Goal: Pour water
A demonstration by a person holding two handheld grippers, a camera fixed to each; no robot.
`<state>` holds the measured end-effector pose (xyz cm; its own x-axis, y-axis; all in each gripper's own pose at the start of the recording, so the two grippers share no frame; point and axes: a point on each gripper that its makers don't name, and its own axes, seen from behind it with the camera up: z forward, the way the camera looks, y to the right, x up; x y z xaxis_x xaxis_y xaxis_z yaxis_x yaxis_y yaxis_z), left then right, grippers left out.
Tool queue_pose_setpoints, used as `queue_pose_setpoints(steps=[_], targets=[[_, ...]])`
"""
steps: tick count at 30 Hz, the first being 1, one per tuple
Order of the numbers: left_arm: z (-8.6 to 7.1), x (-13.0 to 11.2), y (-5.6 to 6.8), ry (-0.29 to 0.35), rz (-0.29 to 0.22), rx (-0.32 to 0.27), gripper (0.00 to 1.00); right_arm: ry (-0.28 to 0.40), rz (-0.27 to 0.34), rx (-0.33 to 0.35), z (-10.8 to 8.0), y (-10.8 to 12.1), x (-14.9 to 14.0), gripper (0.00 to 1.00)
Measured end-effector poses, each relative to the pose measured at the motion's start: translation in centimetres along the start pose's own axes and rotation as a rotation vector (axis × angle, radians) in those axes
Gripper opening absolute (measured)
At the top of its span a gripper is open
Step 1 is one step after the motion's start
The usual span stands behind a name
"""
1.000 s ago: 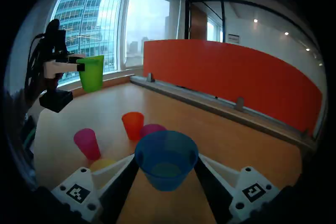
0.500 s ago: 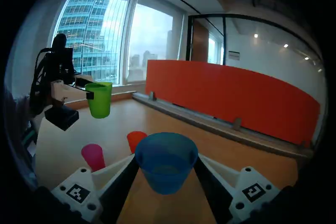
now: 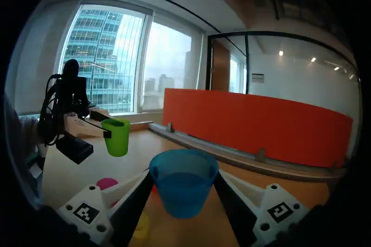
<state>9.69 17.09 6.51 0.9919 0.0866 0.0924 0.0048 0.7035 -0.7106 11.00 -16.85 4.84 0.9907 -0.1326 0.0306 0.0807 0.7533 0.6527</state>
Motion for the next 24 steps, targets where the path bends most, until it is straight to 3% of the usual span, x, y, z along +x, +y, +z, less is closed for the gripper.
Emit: queue_pose_setpoints(steps=[24], targets=[[-0.3, -0.2, 1.3, 0.016, 0.018, -0.020, 0.88, 0.017, -0.035, 0.017, 0.0, -0.6, 2.3, 0.90]])
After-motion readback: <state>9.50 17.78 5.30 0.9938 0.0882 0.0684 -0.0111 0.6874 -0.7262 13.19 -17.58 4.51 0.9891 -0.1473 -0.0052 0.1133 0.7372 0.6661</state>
